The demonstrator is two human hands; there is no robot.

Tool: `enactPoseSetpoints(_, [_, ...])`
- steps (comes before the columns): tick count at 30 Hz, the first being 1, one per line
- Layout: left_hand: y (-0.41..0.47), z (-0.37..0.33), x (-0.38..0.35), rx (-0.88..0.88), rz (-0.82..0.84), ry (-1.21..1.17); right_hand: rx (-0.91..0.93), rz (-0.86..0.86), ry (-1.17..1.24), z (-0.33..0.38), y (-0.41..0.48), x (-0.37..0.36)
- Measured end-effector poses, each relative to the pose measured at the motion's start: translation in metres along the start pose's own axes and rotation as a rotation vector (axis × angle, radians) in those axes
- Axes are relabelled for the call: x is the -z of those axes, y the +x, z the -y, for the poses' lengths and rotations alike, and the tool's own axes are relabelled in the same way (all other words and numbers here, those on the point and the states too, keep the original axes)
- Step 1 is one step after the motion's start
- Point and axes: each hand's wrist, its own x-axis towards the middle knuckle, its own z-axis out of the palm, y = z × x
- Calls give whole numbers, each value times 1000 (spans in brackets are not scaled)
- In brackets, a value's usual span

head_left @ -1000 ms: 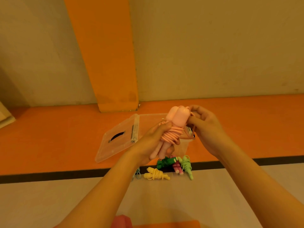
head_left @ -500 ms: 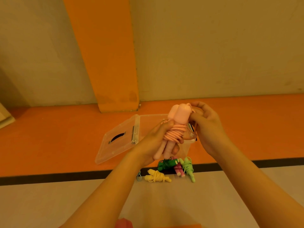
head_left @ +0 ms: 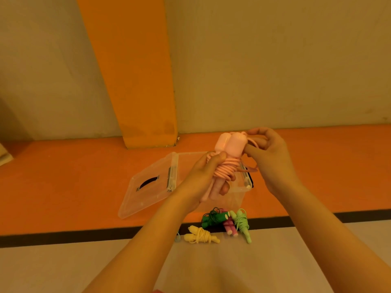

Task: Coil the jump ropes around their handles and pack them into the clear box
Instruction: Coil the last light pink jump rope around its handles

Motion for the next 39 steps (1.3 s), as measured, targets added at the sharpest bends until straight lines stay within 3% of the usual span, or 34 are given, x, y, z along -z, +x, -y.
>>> enactPoseSetpoints(5, [6,-6,-2,13,-6,-7,-137,4,182,1,11,-8])
enactPoseSetpoints(8, [11,-7,-2,26,-41,-26,-184,17,163,-3,20,-12])
enactPoseSetpoints(17, [12,-6,-1,15,-147,-148,-153,35,131,-8,26,-18])
enactPoseSetpoints(24, [6,-11,1,-18,-180,-172,-212,133,436,-4,25,-16])
enactPoseSetpoints(31, [5,-12,1,27,-208,-212,-284,175,578,-10,25,-13])
enactPoseSetpoints(39, [-4,-10,1,41,-224,-203,-256,298,543,-5,13,-8])
